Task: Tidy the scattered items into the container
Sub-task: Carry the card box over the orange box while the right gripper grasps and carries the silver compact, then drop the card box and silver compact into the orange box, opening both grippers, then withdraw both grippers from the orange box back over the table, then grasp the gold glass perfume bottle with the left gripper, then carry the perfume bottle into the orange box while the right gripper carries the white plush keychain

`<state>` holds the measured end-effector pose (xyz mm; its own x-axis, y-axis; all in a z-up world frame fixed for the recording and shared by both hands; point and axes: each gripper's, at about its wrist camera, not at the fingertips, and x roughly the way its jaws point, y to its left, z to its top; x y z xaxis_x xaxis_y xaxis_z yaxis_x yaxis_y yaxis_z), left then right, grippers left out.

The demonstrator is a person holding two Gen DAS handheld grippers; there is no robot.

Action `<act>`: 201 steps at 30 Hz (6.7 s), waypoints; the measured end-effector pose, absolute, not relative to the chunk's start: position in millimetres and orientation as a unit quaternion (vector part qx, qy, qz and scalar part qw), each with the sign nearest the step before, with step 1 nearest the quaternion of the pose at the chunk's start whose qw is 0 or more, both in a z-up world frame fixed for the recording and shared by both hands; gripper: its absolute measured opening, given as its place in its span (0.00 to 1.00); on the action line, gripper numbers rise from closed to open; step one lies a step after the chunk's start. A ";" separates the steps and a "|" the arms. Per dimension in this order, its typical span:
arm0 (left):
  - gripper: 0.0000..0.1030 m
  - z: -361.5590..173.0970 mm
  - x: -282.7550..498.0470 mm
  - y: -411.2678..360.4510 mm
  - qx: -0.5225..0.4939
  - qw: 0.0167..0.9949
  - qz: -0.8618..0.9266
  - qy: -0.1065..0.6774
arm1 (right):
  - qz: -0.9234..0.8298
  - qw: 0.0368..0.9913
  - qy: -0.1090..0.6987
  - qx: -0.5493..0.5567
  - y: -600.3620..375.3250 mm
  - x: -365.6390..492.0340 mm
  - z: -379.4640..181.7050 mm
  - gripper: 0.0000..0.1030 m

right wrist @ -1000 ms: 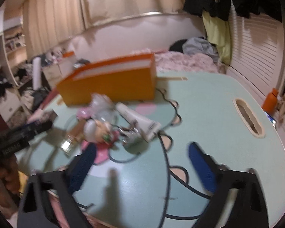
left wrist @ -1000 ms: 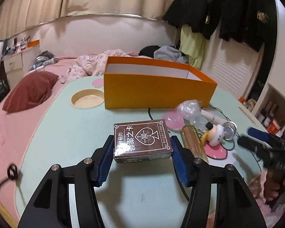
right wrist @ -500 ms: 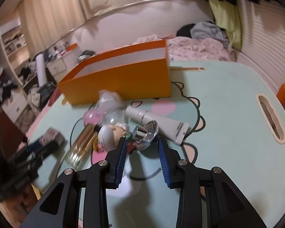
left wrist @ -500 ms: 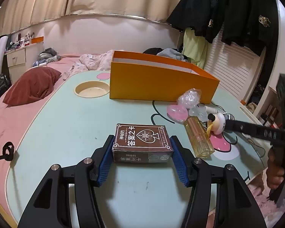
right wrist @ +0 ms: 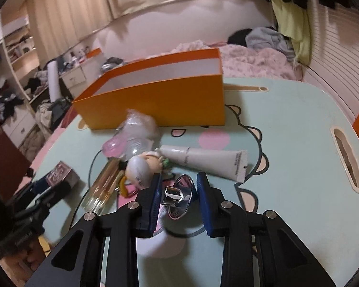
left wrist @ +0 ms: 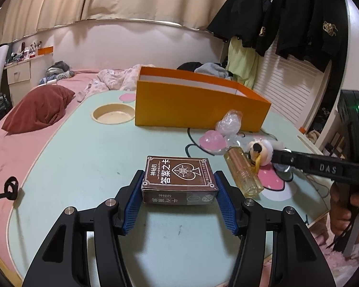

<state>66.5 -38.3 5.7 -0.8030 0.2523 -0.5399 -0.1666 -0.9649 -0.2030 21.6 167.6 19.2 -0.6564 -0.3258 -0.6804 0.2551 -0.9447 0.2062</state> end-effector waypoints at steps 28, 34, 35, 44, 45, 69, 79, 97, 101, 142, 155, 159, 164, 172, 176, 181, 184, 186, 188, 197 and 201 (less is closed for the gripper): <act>0.55 58.7 -138.4 -40.7 -0.344 0.128 0.925 -0.098 | -0.920 0.154 -0.049 0.357 140.5 -146.1 64.1 0.27; 0.55 59.6 -139.0 -38.8 -0.329 0.140 0.929 -0.097 | -0.927 0.137 -0.043 0.347 142.4 -146.8 57.9 0.28; 0.55 59.7 -140.1 -37.7 -0.327 0.135 0.931 -0.090 | -0.927 0.137 -0.043 0.346 142.3 -147.3 56.9 0.28; 0.56 54.1 -142.5 -43.6 -0.333 0.122 0.930 -0.093 | -0.946 0.103 -0.048 0.305 150.3 -139.5 62.9 0.34; 0.56 53.6 -141.7 -43.5 -0.331 0.120 0.931 -0.092 | -0.946 0.103 -0.050 0.302 151.7 -139.3 64.4 0.35; 0.68 54.2 31.0 -31.4 -0.323 0.121 0.938 -0.022 | -0.944 0.118 0.004 0.308 158.0 39.6 57.9 0.80; 0.68 8.0 52.3 -19.6 -0.334 0.039 0.942 0.002 | -0.934 0.059 0.007 0.353 161.5 49.7 6.3 0.92; 0.76 -2.0 61.6 -26.0 -0.292 0.012 0.956 -0.018 | -0.936 0.051 0.015 0.348 160.2 46.7 3.5 0.97; 0.73 1.5 63.5 -28.5 -0.282 0.024 0.958 -0.044 | -0.937 0.056 0.006 0.344 161.7 47.1 4.6 0.97; 0.18 11.8 66.2 -17.0 -0.321 0.115 0.939 -0.046 | -0.943 0.134 -0.019 0.305 150.0 46.7 30.2 0.97; 0.18 15.1 71.7 -21.3 -0.305 0.106 0.945 -0.048 | -0.922 0.136 0.022 0.361 129.7 18.4 9.0 0.40; 0.18 19.8 72.8 -20.3 -0.299 0.106 0.947 -0.046 | -0.923 0.144 -0.011 0.356 146.0 20.3 12.3 0.40; 0.18 36.8 69.3 -23.2 -0.284 0.126 0.949 -0.054 | -0.936 0.145 -0.037 0.319 168.6 18.9 48.5 0.40; 0.18 99.1 23.0 -25.2 -0.213 0.155 0.963 -0.055 | -0.960 0.150 -0.064 0.228 178.3 -17.8 126.7 0.40; 0.18 116.9 -27.7 -16.0 -0.228 0.171 0.958 -0.043 | -0.945 0.193 -0.079 0.252 174.0 -64.3 130.7 0.40; 0.18 97.7 -87.1 -8.3 -0.246 0.145 0.958 -0.023 | -0.941 0.166 -0.079 0.283 162.8 -110.5 103.0 0.40; 0.18 73.1 -112.0 -6.2 -0.268 0.164 0.948 -0.053 | -0.930 0.163 -0.105 0.314 164.5 -126.7 78.2 0.40; 0.18 60.3 -120.3 2.6 -0.291 0.158 0.942 -0.049 | -0.924 0.159 -0.109 0.330 164.5 -133.0 68.0 0.40; 0.18 55.9 -119.2 11.0 -0.289 0.162 0.943 -0.039 | -0.926 0.151 -0.103 0.331 165.1 -134.3 64.5 0.40; 0.27 53.8 -127.9 7.1 -0.293 0.151 0.941 -0.073 | -0.942 0.116 -0.104 0.297 176.2 -137.8 66.8 0.43; 0.44 57.5 -123.6 -2.3 -0.275 0.176 0.939 -0.109 | -0.941 0.122 -0.130 0.288 184.5 -134.8 68.0 0.47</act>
<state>-123.6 -2.3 57.5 -0.7871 0.3899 -0.4779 -0.2697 -0.9144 -0.3018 -134.8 184.5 68.0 -0.8042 -0.3042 -0.5105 0.1549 -0.9367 0.3141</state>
